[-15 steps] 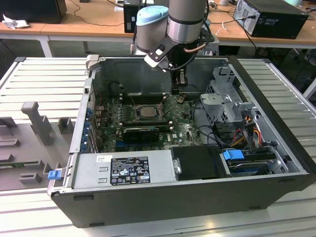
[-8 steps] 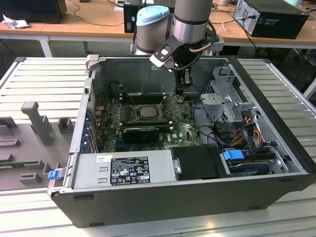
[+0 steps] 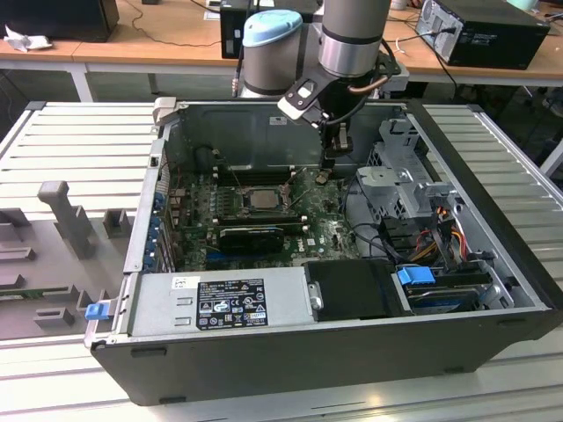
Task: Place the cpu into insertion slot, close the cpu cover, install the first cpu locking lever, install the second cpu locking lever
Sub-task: 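Close the cpu cover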
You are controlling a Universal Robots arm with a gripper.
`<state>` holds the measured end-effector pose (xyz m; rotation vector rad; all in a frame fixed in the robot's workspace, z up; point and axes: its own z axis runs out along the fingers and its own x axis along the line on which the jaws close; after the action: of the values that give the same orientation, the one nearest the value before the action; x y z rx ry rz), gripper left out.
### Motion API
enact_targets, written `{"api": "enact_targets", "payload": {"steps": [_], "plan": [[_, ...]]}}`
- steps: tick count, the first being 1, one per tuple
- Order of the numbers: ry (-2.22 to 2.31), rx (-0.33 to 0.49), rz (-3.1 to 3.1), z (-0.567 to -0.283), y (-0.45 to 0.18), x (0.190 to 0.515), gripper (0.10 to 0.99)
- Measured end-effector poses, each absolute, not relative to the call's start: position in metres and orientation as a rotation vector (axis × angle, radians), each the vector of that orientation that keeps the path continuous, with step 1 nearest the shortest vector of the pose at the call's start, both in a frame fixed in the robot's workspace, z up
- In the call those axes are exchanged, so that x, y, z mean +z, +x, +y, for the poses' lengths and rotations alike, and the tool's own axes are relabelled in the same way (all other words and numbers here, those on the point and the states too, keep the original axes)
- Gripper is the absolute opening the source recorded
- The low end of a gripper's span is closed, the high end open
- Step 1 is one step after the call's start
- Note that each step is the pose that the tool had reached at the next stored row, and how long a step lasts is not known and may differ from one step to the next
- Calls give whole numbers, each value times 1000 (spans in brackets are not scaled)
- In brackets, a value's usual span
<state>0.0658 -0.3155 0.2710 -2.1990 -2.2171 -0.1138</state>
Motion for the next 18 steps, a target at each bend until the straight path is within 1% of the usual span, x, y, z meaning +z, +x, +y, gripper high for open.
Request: {"api": "enact_targets", "payload": {"steps": [11,18], "plan": [[-2197,-116,-2218,-324,70,260,106],[-2194,-107,-2214,-326,62,254,106]]}}
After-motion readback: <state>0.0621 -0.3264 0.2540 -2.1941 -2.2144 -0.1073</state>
